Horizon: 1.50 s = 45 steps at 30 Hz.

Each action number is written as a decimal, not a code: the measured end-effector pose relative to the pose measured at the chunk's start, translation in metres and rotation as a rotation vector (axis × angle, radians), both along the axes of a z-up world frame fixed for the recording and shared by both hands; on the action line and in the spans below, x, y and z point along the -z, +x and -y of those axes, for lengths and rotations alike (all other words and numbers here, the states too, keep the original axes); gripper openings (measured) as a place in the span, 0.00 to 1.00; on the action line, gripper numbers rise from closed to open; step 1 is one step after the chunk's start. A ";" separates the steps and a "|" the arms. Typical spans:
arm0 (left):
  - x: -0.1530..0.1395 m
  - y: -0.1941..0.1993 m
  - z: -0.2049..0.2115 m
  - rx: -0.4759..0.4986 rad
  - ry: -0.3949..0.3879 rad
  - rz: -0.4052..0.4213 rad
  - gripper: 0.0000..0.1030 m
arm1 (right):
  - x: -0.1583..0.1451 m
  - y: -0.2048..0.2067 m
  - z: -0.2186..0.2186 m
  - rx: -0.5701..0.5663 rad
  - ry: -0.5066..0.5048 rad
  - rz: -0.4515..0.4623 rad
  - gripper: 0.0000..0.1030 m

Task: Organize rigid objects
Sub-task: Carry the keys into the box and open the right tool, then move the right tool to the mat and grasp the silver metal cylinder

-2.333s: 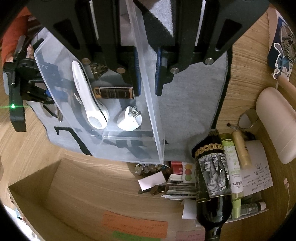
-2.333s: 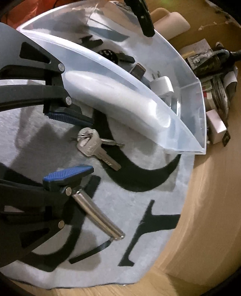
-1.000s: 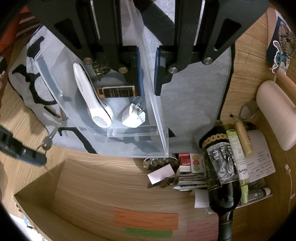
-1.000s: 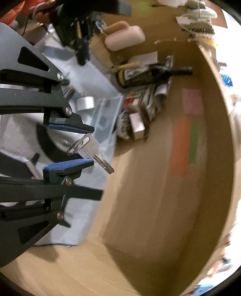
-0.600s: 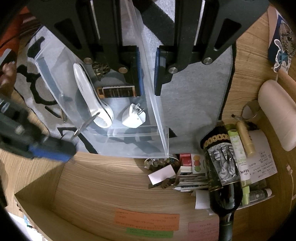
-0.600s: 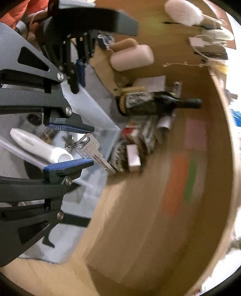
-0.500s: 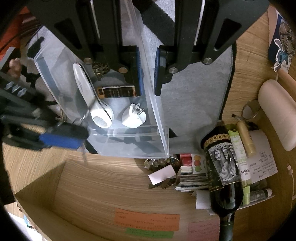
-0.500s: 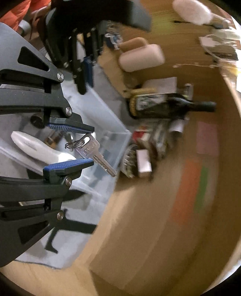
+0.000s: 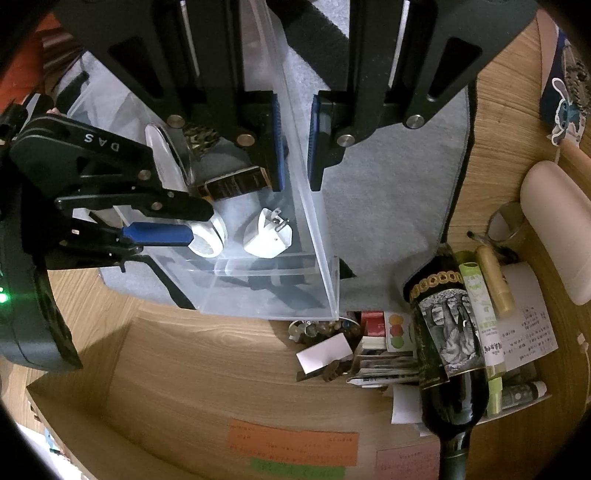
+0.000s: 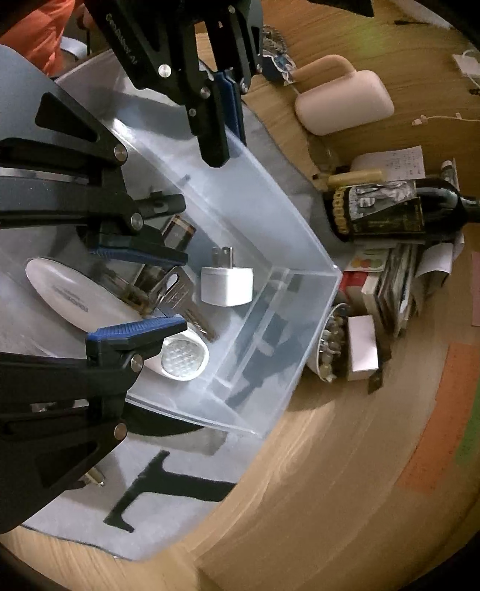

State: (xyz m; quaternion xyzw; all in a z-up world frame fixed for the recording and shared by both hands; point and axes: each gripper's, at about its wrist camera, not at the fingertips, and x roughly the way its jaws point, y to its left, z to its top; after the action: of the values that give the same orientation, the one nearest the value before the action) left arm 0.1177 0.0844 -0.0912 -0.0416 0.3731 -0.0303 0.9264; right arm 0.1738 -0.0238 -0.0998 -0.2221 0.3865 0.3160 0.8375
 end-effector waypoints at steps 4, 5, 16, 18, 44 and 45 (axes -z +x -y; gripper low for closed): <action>0.000 0.000 0.001 -0.002 0.004 -0.003 0.11 | -0.005 -0.002 0.001 0.005 0.027 0.016 0.25; 0.000 0.000 0.001 -0.003 0.005 -0.003 0.11 | -0.009 -0.004 0.003 0.003 0.039 0.023 0.25; 0.000 0.000 0.002 -0.006 0.006 -0.004 0.11 | -0.040 -0.004 0.043 0.142 0.109 0.117 0.25; 0.000 0.000 0.002 -0.006 0.007 -0.005 0.11 | -0.045 -0.002 0.057 0.190 0.110 0.133 0.25; 0.003 0.002 -0.002 0.011 -0.031 -0.014 0.11 | 0.043 0.041 0.123 0.455 0.000 -0.069 0.21; 0.003 0.002 -0.002 0.010 -0.032 -0.015 0.11 | 0.043 0.040 0.123 0.448 0.005 -0.066 0.17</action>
State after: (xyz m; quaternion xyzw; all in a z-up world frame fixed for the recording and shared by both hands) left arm 0.1200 0.0865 -0.0941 -0.0547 0.3797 -0.0406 0.9226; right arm 0.2136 -0.1469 -0.1423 -0.1184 0.4524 0.1302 0.8743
